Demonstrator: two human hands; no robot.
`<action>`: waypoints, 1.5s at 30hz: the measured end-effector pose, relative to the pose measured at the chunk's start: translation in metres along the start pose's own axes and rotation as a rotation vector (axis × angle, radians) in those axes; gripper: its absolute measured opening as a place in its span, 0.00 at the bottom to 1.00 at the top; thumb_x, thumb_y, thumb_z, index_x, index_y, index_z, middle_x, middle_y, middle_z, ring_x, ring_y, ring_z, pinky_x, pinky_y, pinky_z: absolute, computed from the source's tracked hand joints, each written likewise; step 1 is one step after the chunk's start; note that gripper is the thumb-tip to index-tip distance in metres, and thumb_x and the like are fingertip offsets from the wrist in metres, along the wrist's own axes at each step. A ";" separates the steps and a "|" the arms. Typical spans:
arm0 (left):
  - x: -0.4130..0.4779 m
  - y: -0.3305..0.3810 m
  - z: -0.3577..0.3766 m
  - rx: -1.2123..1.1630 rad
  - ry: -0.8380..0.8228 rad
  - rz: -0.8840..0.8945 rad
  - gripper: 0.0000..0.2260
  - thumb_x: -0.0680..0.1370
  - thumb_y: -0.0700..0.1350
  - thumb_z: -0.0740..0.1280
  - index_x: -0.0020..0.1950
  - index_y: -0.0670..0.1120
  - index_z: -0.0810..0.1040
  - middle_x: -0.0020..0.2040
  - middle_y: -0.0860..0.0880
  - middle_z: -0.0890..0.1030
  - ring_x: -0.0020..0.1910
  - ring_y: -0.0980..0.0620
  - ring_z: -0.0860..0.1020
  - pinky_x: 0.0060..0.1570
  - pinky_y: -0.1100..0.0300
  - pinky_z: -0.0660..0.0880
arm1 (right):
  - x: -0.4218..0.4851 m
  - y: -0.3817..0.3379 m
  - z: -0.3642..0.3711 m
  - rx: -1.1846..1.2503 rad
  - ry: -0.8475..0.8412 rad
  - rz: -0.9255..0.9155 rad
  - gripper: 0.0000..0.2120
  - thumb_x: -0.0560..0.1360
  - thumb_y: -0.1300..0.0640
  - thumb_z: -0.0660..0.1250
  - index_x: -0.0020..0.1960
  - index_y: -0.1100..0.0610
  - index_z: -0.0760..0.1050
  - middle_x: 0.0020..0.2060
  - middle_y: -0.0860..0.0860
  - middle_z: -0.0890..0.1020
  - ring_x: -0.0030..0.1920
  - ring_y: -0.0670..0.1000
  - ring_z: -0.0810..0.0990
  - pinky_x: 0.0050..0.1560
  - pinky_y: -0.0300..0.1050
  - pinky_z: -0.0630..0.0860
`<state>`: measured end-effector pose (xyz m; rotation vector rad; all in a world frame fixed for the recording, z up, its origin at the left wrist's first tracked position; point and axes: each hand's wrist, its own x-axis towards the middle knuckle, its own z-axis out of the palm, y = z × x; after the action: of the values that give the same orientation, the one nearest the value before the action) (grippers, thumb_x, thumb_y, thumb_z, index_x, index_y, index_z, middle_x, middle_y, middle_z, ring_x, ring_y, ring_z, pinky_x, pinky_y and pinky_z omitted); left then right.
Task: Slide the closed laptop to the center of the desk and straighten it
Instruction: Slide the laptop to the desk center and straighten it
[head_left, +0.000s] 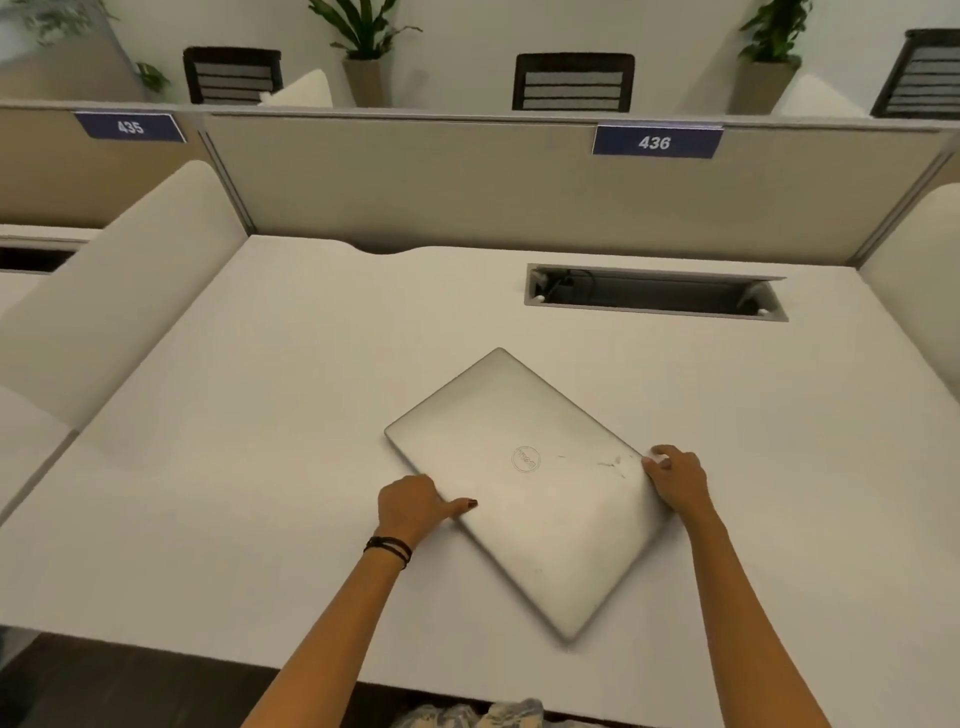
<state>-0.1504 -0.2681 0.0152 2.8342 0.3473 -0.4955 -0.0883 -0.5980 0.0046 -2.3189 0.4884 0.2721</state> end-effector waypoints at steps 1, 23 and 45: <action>0.004 -0.001 0.001 0.047 0.034 0.025 0.30 0.67 0.71 0.64 0.27 0.46 0.59 0.28 0.51 0.67 0.36 0.49 0.73 0.27 0.61 0.58 | -0.004 0.006 -0.001 0.040 0.040 0.033 0.17 0.77 0.56 0.62 0.63 0.61 0.73 0.61 0.65 0.75 0.61 0.64 0.74 0.64 0.53 0.69; 0.107 0.000 -0.029 -0.031 0.108 0.288 0.42 0.70 0.68 0.64 0.73 0.42 0.59 0.69 0.42 0.68 0.66 0.42 0.68 0.60 0.48 0.70 | -0.069 0.004 0.028 0.260 0.232 0.323 0.18 0.76 0.61 0.60 0.64 0.68 0.67 0.58 0.66 0.75 0.56 0.65 0.75 0.57 0.58 0.74; 0.160 0.007 -0.050 -0.294 -0.087 0.180 0.35 0.66 0.63 0.73 0.59 0.39 0.68 0.58 0.40 0.73 0.59 0.40 0.70 0.57 0.50 0.71 | -0.089 0.014 0.040 0.447 0.304 0.490 0.17 0.78 0.59 0.60 0.50 0.75 0.76 0.41 0.64 0.82 0.38 0.60 0.79 0.49 0.56 0.79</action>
<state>0.0124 -0.2310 0.0049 2.5209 0.1330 -0.4849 -0.1772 -0.5554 -0.0026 -1.7827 1.1483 0.0286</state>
